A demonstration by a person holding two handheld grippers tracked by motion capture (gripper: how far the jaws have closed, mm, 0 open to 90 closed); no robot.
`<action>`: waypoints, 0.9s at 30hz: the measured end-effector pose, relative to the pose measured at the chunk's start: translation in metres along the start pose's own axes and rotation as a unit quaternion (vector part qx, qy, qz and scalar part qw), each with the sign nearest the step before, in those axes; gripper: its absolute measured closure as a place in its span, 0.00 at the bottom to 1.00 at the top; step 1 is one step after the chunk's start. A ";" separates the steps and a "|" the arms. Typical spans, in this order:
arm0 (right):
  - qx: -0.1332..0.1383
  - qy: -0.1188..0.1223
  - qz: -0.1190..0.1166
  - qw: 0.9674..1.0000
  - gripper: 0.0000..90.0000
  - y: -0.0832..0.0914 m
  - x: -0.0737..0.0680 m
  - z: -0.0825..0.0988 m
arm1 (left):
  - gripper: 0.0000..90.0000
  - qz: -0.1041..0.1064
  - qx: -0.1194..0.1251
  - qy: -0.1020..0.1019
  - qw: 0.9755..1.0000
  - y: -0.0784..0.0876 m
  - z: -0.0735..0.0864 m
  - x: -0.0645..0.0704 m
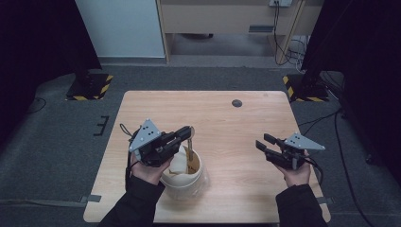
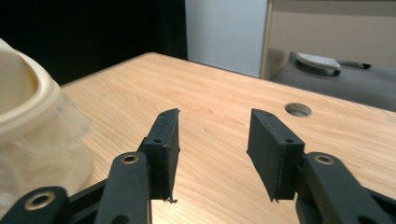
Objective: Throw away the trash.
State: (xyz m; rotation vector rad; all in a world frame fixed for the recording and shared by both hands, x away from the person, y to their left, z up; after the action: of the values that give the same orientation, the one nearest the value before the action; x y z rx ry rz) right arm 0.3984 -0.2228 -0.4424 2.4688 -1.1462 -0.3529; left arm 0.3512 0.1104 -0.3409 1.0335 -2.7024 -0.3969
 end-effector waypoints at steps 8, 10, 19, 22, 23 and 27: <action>-0.006 0.007 0.002 1.000 0.57 -0.004 -0.001 0.002 | 0.89 0.017 -0.024 -0.009 1.000 -0.010 0.019 0.003; -0.007 0.007 0.001 1.000 0.57 -0.004 -0.001 0.003 | 0.87 0.019 -0.029 -0.005 0.999 -0.012 0.022 0.002; -0.008 -0.002 0.012 1.000 0.56 -0.001 0.006 0.005 | 0.70 0.007 0.011 0.003 1.000 0.018 0.020 -0.005; -0.010 -0.012 0.024 1.000 0.55 0.002 0.014 0.008 | 0.65 -0.013 0.031 0.006 0.999 0.041 0.020 -0.016; -0.010 -0.012 0.024 1.000 0.55 0.002 0.014 0.008 | 0.65 -0.019 0.034 0.009 0.999 0.046 0.020 -0.019; -0.016 -0.025 0.041 0.999 0.53 0.005 0.025 0.014 | 0.61 -0.053 0.040 0.027 0.997 0.072 0.031 -0.045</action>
State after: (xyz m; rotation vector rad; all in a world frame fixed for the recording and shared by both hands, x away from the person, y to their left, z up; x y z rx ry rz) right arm 0.4052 -0.2480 -0.4539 2.3893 -1.2473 -0.4078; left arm 0.3305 0.1973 -0.3513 1.1950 -2.6431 -0.2752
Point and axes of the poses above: each handheld gripper's, and its own axes: y roughly backward along the jaws, z roughly out of its underside, x roughly to its right, the point moved 5 cm from there along -y, roughly forward along the jaws, and after that the axes turned 9 degrees about -x, right-handed, at the moved point
